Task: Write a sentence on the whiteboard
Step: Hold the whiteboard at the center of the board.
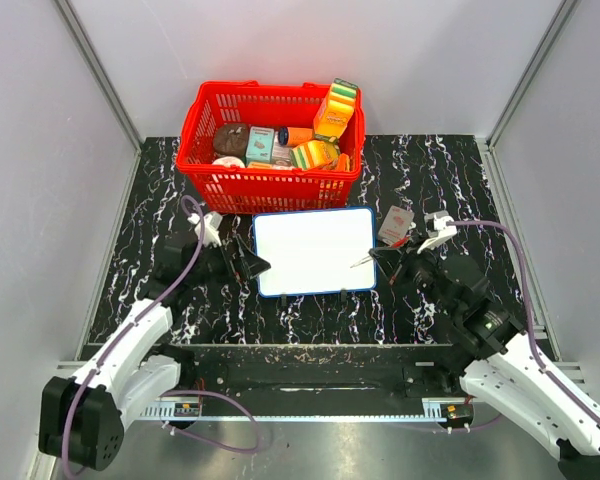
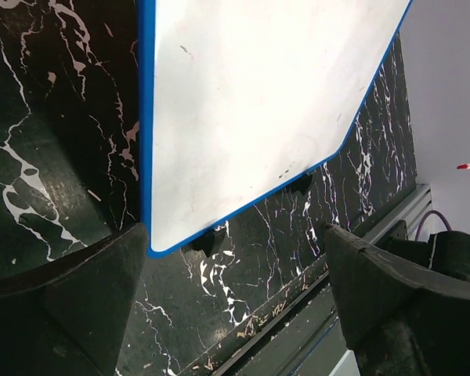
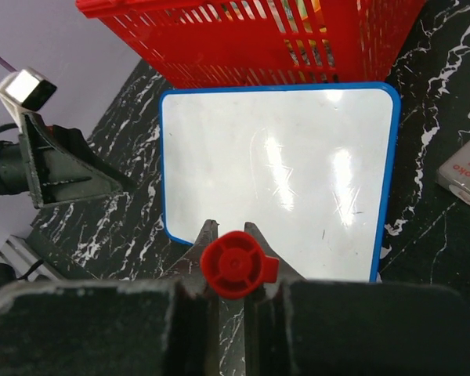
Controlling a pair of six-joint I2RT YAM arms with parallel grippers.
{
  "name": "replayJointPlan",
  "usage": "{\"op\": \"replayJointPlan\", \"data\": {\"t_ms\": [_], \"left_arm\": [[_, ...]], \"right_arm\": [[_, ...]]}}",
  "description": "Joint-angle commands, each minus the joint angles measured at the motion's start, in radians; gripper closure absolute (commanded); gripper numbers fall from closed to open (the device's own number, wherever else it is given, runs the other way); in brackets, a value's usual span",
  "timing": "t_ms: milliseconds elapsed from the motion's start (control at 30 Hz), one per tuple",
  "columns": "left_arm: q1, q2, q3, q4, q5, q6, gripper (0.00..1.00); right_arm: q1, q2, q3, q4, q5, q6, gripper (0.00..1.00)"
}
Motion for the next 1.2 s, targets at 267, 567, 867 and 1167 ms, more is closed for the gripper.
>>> {"op": "replayJointPlan", "data": {"t_ms": [267, 567, 867, 1167], "left_arm": [[0.072, -0.065, -0.028, 0.085, -0.025, 0.039, 0.01], [0.078, -0.104, -0.067, 0.095, -0.204, 0.034, 0.01], [0.097, 0.040, -0.100, 0.310, -0.167, 0.034, 0.01], [0.135, 0.330, -0.077, 0.685, 0.154, 0.030, 0.01]], "right_arm": [[0.005, 0.017, 0.018, 0.017, 0.040, -0.022, 1.00], [0.003, 0.025, 0.006, 0.037, 0.025, -0.008, 1.00], [0.005, 0.057, 0.021, 0.030, 0.022, -0.004, 1.00], [0.005, 0.097, 0.017, 0.045, 0.005, 0.019, 1.00]]}}
